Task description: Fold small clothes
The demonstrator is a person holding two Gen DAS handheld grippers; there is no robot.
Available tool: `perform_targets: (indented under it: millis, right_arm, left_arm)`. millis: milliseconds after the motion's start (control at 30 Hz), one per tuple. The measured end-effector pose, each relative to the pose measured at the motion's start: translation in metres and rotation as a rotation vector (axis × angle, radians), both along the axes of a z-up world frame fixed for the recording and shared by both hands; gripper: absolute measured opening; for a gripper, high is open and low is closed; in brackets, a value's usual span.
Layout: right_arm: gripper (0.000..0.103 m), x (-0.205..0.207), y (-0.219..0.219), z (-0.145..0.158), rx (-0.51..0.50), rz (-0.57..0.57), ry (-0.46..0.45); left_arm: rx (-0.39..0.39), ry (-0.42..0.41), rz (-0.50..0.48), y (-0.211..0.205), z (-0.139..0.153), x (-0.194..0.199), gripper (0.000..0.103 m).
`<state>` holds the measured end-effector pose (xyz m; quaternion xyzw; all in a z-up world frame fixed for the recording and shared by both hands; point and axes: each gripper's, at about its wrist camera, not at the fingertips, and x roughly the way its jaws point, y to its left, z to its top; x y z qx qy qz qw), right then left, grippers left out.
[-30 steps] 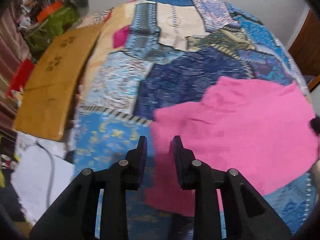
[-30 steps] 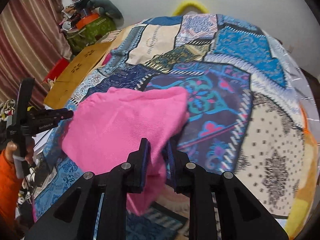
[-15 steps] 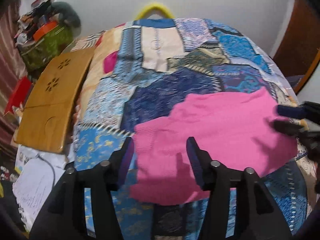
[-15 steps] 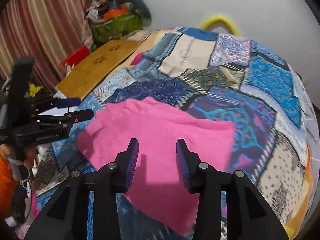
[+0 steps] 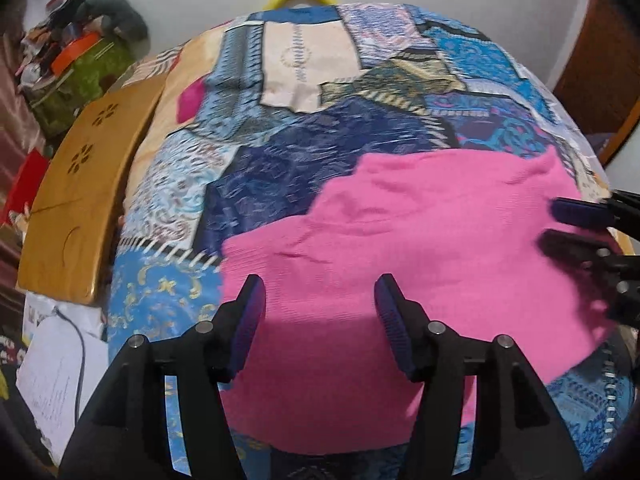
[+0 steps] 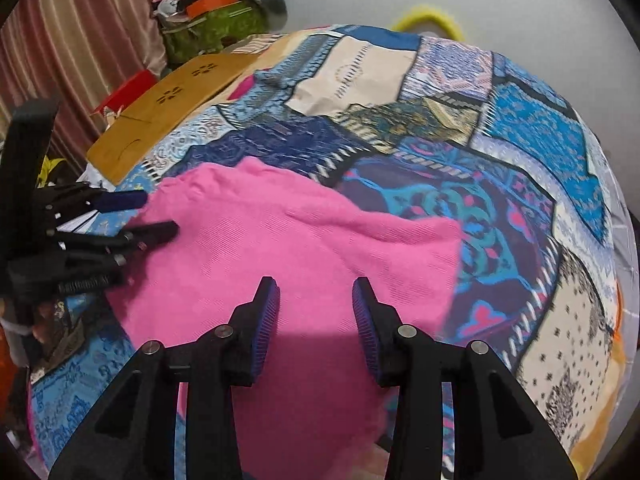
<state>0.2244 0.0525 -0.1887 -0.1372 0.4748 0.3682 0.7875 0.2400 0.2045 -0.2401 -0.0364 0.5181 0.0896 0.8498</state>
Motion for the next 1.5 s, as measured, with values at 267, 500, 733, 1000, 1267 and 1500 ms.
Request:
perform_targets:
  millis: [267,500,733,1000,1267,1500]
  right_arm:
    - [0.044,-0.008,-0.027,0.006,-0.007,-0.035,-0.011]
    - [0.044,-0.020,-0.048,0.040,0.040,-0.082,-0.051]
    - [0.044,-0.053,-0.065,0.111,0.206,-0.103,-0.167]
    - [0.044,-0.112,-0.074,0.186,0.382,-0.068,-0.352]
    - [0.044,-0.175,-0.088,0.232,0.544,-0.055,-0.495]
    - [0.044,-0.204,-0.096,0.236,0.602,-0.084,-0.525]
  left_arm:
    - [0.056,0.040,0.066,0.028,-0.005,-0.028,0.058]
    - [0.038,-0.041,0.119,0.034,0.038,-0.059,0.058]
    - [0.029,-0.245,0.097,0.010,0.122,-0.088,0.058]
    - [0.049,-0.526,0.034,-0.040,0.221,-0.137,0.058]
    - [0.076,-0.741,-0.006,-0.081,0.273,-0.195,0.058]
    - [0.101,-0.839,0.042,-0.093,0.274,-0.228,0.063]
